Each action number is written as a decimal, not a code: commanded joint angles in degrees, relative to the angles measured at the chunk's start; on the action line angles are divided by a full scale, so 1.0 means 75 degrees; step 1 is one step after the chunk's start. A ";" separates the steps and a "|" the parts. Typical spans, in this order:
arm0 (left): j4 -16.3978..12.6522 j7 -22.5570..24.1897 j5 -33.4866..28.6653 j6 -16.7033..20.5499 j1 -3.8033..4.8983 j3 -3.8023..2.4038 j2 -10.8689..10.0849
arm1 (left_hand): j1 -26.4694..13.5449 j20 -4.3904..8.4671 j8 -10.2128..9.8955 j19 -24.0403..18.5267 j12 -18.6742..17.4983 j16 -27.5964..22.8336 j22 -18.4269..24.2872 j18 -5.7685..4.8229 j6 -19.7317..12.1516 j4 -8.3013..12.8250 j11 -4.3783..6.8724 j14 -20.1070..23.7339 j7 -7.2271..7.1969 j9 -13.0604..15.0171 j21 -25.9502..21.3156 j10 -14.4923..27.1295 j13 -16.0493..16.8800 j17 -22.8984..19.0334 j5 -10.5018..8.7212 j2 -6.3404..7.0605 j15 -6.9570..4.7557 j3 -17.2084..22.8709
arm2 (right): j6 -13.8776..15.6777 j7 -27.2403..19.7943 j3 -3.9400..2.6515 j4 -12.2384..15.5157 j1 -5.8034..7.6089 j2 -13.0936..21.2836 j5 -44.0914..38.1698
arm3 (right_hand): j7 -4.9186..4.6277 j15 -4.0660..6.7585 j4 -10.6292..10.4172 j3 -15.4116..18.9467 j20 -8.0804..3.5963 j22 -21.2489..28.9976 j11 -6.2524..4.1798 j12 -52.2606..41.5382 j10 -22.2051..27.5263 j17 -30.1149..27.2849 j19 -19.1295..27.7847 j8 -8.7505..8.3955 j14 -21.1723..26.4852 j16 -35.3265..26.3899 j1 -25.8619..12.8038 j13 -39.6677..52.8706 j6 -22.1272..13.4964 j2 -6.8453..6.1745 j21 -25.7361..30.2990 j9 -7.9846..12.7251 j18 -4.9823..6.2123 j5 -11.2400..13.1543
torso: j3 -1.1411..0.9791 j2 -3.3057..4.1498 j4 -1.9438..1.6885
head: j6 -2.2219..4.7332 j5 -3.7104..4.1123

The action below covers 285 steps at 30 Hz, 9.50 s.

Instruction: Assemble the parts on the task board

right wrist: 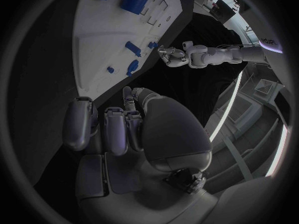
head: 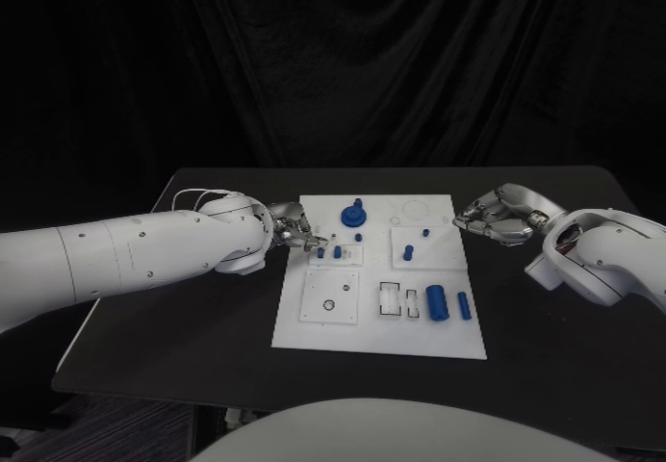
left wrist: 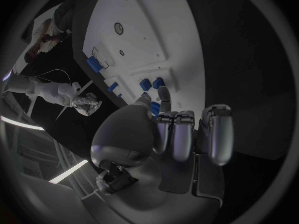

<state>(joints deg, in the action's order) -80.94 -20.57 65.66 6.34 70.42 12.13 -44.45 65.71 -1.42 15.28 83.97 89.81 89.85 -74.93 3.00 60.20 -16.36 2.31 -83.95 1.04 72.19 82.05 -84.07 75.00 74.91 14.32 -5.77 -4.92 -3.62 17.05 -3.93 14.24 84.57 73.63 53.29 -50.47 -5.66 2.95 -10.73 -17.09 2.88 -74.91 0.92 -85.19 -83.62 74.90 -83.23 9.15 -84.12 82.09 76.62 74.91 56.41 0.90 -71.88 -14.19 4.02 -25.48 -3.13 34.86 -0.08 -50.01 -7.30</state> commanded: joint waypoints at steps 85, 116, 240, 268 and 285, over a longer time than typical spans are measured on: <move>0.0345 -0.0012 0.0044 -0.0580 -0.0146 -0.0004 0.0428 | 0.0515 -0.0084 -0.0880 -0.0153 0.0026 0.0020 -0.1258 0.0034 -0.0386 0.0262 -0.0100 -0.0807 0.0168 -0.0538 -0.0560 -0.0791 0.2000 0.2013 0.1223 0.0056 0.0070 0.0559 | -0.0140 0.0128 -0.0006 -0.0002 -0.0020 -0.0034 -0.0027 | -0.0023 -0.0003 0.0071 -0.0002 0.0034 -0.0714 0.0022 0.0056 0.0084 0.0295 0.0012 -0.0039 -0.0344 -0.0046 -0.0002 0.0781 -0.0044 -0.0048 0.0082 -0.0018 0.0048 -0.0045 | -0.0002 0.0007 -0.0014 | 0.0001 0.0007; 0.0181 0.0250 0.0044 -0.0120 -0.0192 -0.0005 0.0286 | 0.0100 -0.0076 -0.0977 -0.0152 0.0026 0.0020 -0.1360 0.0047 -0.0050 0.1343 -0.0093 -0.0807 0.0186 -0.0727 -0.0716 -0.0791 0.2000 0.2013 0.2954 0.1123 0.0062 0.4211 | -0.0181 0.0155 -0.0006 -0.0027 -0.0022 -0.0063 -0.0027 | -0.0028 -0.0004 0.0147 -0.0067 0.0036 -0.0694 0.0023 0.0071 0.0107 0.0274 0.0029 -0.0046 -0.0333 -0.0060 0.0032 0.0757 -0.0063 -0.0038 0.0134 -0.0021 0.0058 -0.0127 | 0.0000 0.0005 -0.0004 | 0.0001 -0.0020; 0.1909 -0.0472 -0.1552 -0.2947 0.0420 -0.0006 0.1444 | -0.0545 -0.0138 -0.1075 -0.0192 0.0026 0.0020 -0.1396 0.0062 -0.0185 0.1894 -0.0148 -0.0807 0.0218 -0.0778 -0.0830 -0.0791 0.2000 0.2013 0.0949 0.0836 0.0125 0.4260 | -0.0189 0.0123 -0.0006 -0.0072 -0.0032 -0.0166 -0.0027 | -0.0043 -0.0014 0.0201 -0.0115 0.0043 -0.0636 0.0037 0.0100 0.0152 0.0218 0.0077 -0.0050 -0.0309 -0.0097 0.0019 0.0709 -0.0076 -0.0044 0.0265 -0.0027 0.0084 -0.0186 | -0.0012 0.0004 0.0010 | 0.0001 0.0008; 0.1718 -0.0686 -0.1552 -0.2884 0.0316 -0.0006 0.1352 | -0.0601 -0.0158 -0.1108 -0.0301 0.0026 0.0020 -0.1332 0.0106 -0.0204 0.1749 -0.0173 -0.0807 0.0236 -0.0824 -0.1050 -0.0791 0.2000 0.2013 -0.0199 0.0720 0.0145 0.3892 | -0.0292 0.0173 -0.0006 -0.0071 -0.0034 -0.0157 -0.0027 | -0.0046 -0.0019 0.0203 -0.0125 0.0046 -0.0637 0.0042 0.0106 0.0160 0.0213 0.0078 -0.0045 -0.0305 -0.0100 -0.0003 0.0699 -0.0071 -0.0040 0.0269 -0.0031 0.0083 -0.0189 | -0.0013 -0.0002 0.0015 | 0.0001 -0.0013; 0.1747 -0.0993 -0.1552 -0.2986 0.0289 -0.0006 0.1293 | -0.1804 -0.0286 -0.1442 -0.0407 0.0026 0.0020 -0.1267 0.0155 -0.0350 0.0394 -0.0337 -0.0807 0.0418 -0.1264 -0.1315 -0.0791 0.2000 0.2013 -0.1504 0.0772 0.0286 0.1971 | -0.0351 0.0207 -0.0006 -0.0078 -0.0038 -0.0152 -0.0027 | -0.0047 -0.0021 0.0207 -0.0127 0.0048 -0.0636 0.0044 0.0104 0.0159 0.0206 0.0079 -0.0044 -0.0303 -0.0104 -0.0016 0.0702 -0.0069 -0.0044 0.0274 -0.0033 0.0084 -0.0188 | -0.0009 -0.0004 0.0009 | 0.0001 -0.0008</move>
<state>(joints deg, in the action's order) -67.95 -26.84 54.02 -14.91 73.04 11.80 -34.73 52.53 -3.37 4.77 81.19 89.80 89.85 -74.90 3.06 57.80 -13.38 0.15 -83.95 4.02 62.86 72.39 -83.96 75.00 74.91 3.27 0.04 -3.25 11.66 15.03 -3.36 14.25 83.95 73.52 52.08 -50.48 -5.86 2.95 -9.48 -18.03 3.08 -74.93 1.34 -84.74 -82.79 74.90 -83.02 8.92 -84.12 81.68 76.62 74.91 56.21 0.90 -70.11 -14.35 4.02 -26.59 -3.20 34.80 0.01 -50.00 -7.33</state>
